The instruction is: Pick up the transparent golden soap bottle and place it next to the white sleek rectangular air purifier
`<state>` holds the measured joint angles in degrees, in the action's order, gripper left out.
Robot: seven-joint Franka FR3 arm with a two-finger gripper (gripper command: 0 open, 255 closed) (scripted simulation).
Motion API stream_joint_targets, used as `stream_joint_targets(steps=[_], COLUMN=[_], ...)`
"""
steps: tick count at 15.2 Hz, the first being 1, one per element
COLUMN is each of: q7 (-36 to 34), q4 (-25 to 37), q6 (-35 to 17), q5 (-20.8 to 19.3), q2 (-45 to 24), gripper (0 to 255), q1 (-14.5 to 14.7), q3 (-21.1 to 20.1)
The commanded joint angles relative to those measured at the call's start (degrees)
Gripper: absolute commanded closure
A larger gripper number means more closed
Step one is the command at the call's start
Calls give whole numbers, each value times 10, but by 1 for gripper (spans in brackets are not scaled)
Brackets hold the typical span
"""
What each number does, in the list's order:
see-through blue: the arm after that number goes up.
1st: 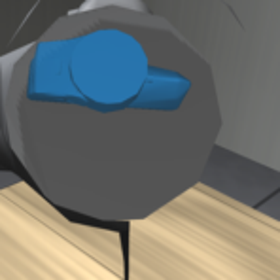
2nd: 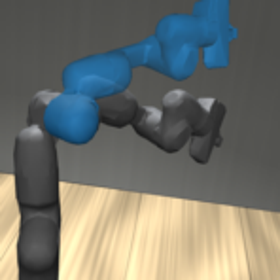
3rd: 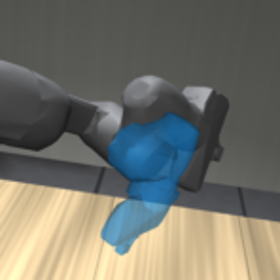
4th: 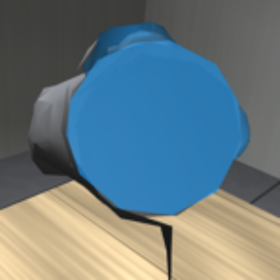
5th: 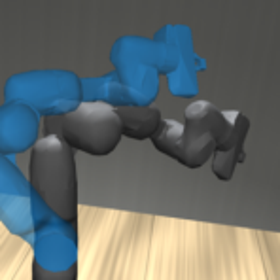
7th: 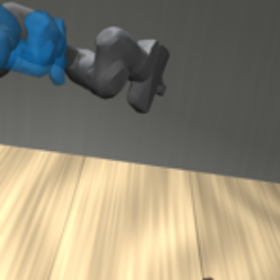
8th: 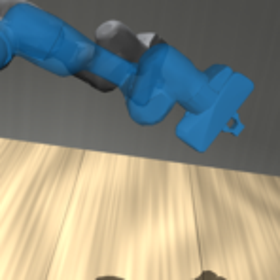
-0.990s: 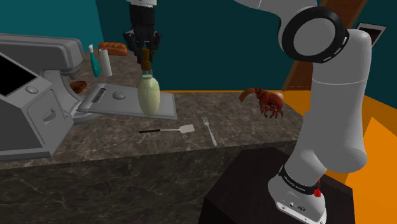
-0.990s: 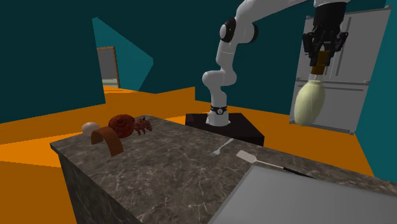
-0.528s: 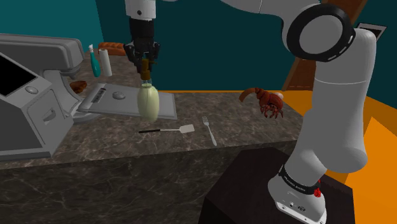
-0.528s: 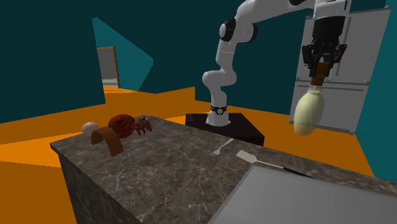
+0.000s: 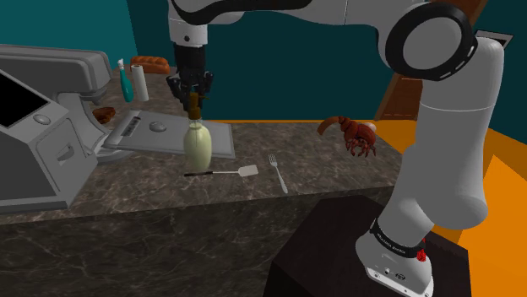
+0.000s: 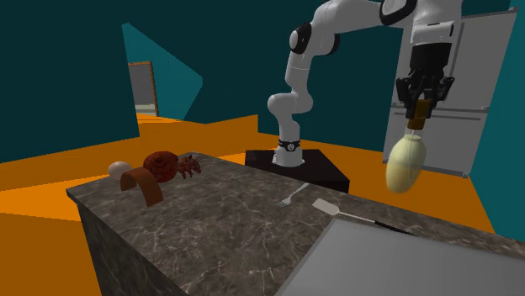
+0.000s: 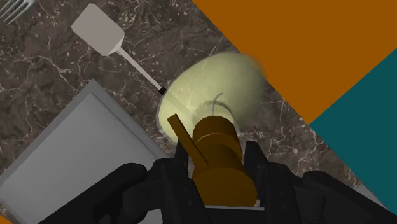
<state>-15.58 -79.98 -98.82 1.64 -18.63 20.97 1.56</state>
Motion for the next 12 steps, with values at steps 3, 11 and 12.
stream_joint_targets(steps=[3,11,12], q7=[1,2,2], q4=[-31,-87,-93], q6=[-31,-91,-98], q5=[0,1,1], q2=[0,-3,-4], gripper=[255,255,255], q1=[0,1,1], q3=[0,0,0])
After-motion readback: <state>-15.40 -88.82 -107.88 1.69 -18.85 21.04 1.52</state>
